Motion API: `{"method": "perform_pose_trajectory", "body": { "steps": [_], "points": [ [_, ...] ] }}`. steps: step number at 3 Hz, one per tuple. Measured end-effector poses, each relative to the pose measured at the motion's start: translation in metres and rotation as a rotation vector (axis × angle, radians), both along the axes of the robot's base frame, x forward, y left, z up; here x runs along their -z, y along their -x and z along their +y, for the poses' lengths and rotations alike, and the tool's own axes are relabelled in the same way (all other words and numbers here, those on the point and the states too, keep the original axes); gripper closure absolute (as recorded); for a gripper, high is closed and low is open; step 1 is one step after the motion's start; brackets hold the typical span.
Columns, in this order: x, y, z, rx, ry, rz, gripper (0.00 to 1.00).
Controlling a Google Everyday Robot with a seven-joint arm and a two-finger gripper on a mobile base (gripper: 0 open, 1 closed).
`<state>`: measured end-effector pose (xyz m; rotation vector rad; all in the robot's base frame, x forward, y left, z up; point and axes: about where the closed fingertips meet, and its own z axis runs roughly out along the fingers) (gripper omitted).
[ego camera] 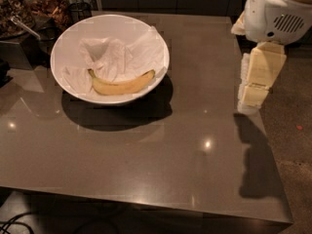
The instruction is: Pick banana from white bowl
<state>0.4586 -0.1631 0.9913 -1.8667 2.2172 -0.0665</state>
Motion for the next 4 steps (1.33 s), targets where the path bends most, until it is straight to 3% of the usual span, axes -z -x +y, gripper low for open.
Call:
{"method": "perform_pose_trajectory", "body": {
  "steps": [1, 2, 3, 4],
  "points": [
    [0.005, -0.001, 0.040, -0.179, -0.025, 0.041, 0.00],
    [0.006, -0.009, 0.041, -0.193, -0.023, 0.008, 0.00],
    [0.012, -0.027, 0.075, -0.182, -0.025, 0.032, 0.00],
    [0.014, -0.057, 0.124, -0.187, -0.040, 0.055, 0.00]
  ]
}}
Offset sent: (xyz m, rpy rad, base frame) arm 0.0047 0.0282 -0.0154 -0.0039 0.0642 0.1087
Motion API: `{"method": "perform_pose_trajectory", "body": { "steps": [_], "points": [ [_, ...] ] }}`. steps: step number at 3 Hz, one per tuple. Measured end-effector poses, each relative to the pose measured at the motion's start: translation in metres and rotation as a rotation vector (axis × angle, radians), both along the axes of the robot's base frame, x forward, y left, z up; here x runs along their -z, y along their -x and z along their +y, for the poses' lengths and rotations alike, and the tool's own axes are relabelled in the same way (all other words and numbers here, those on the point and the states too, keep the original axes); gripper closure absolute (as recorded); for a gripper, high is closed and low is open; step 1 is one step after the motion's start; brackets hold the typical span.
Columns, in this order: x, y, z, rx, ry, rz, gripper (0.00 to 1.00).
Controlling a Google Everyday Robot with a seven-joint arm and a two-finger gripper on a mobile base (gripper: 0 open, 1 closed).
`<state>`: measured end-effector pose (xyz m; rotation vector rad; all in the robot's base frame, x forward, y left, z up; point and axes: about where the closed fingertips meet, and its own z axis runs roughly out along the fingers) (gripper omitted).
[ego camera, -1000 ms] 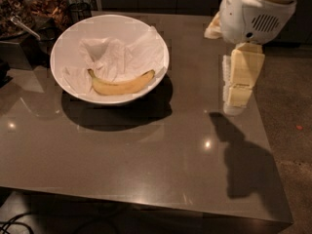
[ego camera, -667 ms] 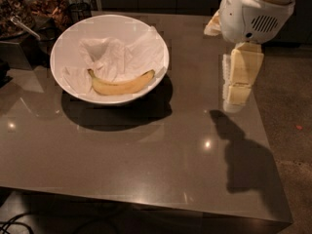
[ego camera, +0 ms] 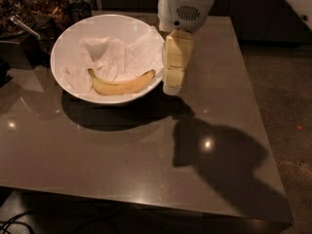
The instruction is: Pick banana from white bowl
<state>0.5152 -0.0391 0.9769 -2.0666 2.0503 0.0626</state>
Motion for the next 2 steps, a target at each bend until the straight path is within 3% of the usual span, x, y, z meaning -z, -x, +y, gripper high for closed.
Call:
{"method": "perform_pose_trajectory", "body": {
  "steps": [1, 2],
  "points": [
    [0.000, -0.028, 0.042, 0.007, -0.034, 0.016, 0.00],
    [0.004, -0.046, 0.074, 0.006, -0.055, 0.034, 0.18]
  ]
}}
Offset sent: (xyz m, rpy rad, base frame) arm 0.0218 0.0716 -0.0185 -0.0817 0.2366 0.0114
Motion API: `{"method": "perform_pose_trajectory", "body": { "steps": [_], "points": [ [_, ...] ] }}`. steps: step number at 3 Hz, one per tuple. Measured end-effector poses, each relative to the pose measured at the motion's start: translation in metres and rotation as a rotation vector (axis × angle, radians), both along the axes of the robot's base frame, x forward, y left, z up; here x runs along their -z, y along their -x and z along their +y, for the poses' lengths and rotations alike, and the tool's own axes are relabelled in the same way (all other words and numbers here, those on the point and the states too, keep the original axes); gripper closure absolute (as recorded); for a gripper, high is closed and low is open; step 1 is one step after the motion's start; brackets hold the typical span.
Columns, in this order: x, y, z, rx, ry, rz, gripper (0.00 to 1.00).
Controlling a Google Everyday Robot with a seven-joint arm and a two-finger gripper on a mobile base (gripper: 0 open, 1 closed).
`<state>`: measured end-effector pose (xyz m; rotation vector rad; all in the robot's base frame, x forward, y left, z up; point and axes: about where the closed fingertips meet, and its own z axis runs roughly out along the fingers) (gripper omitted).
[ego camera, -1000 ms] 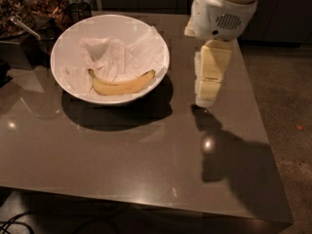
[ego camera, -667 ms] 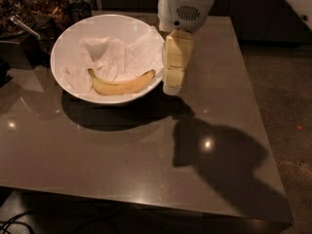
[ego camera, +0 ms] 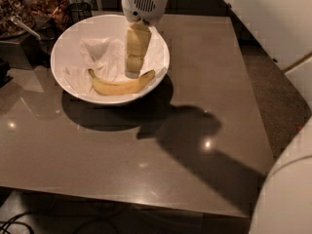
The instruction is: Pick banana from white bowl
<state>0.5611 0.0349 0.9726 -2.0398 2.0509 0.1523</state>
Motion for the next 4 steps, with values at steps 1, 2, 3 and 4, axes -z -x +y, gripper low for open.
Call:
{"method": "perform_pose_trajectory", "body": {
  "steps": [1, 2, 3, 4],
  "points": [
    [0.013, -0.010, 0.024, -0.005, 0.000, 0.032, 0.41],
    [0.032, -0.015, 0.039, -0.007, 0.014, 0.075, 0.45],
    [0.057, -0.018, 0.046, -0.002, 0.035, 0.130, 0.43],
    [0.078, -0.021, 0.048, 0.005, 0.053, 0.174, 0.41]
  ]
}}
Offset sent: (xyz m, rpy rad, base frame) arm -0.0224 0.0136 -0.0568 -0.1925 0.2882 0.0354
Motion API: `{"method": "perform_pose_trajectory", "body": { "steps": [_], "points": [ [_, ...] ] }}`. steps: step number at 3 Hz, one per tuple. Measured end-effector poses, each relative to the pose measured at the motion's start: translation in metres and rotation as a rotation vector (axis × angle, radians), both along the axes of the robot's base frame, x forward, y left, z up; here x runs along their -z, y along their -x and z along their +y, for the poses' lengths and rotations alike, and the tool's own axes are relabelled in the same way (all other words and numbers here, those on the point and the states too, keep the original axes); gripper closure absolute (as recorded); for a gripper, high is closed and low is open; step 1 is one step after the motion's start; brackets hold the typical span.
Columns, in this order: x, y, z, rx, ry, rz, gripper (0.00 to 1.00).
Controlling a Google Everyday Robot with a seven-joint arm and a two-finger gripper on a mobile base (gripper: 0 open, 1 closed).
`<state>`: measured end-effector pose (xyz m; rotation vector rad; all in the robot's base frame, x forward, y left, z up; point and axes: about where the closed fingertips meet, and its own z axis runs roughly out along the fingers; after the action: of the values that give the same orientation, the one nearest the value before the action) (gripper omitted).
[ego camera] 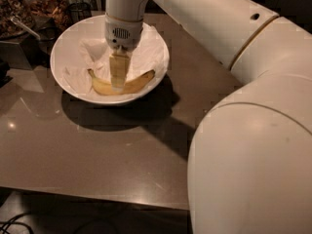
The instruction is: Pick banana from white bowl
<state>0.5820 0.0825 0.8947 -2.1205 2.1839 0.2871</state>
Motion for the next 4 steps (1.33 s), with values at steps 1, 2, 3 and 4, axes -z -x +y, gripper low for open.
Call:
{"method": "perform_pose_trajectory", "body": {
  "steps": [1, 2, 3, 4],
  "points": [
    [0.017, -0.005, 0.002, -0.002, 0.011, 0.034, 0.39],
    [0.029, -0.010, 0.002, -0.004, 0.020, 0.056, 0.40],
    [0.042, -0.013, 0.004, -0.013, 0.030, 0.078, 0.39],
    [0.050, -0.011, 0.000, -0.021, 0.060, 0.077, 0.57]
  ]
}}
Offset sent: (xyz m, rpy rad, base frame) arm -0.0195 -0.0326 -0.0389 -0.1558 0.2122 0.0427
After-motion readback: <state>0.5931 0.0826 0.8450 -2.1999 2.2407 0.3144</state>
